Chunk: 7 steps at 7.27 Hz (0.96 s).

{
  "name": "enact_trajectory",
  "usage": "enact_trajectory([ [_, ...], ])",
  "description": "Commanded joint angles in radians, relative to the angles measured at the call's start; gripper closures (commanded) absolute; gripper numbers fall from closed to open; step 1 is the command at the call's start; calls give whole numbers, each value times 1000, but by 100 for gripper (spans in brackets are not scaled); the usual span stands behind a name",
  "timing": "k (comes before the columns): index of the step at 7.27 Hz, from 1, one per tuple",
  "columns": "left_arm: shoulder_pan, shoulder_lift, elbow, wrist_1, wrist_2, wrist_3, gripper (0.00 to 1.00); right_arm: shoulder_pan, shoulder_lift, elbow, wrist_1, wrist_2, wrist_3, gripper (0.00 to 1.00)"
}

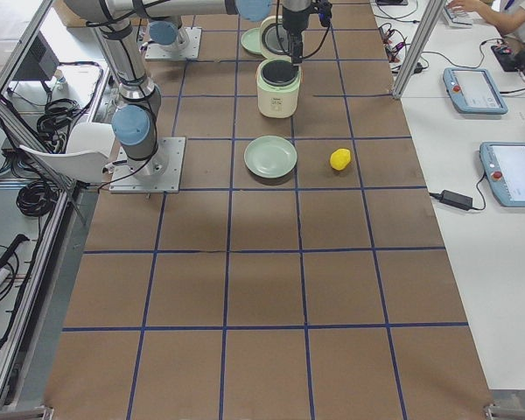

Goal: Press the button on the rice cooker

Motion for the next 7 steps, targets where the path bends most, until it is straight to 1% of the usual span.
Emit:
enact_trajectory([
  [1, 0, -1, 0, 0, 0, 0, 0, 0, 0, -4, 6, 0, 0, 0],
  [7, 0, 0, 0, 0, 0, 0, 0, 0, 0, -4, 6, 12, 0, 0],
])
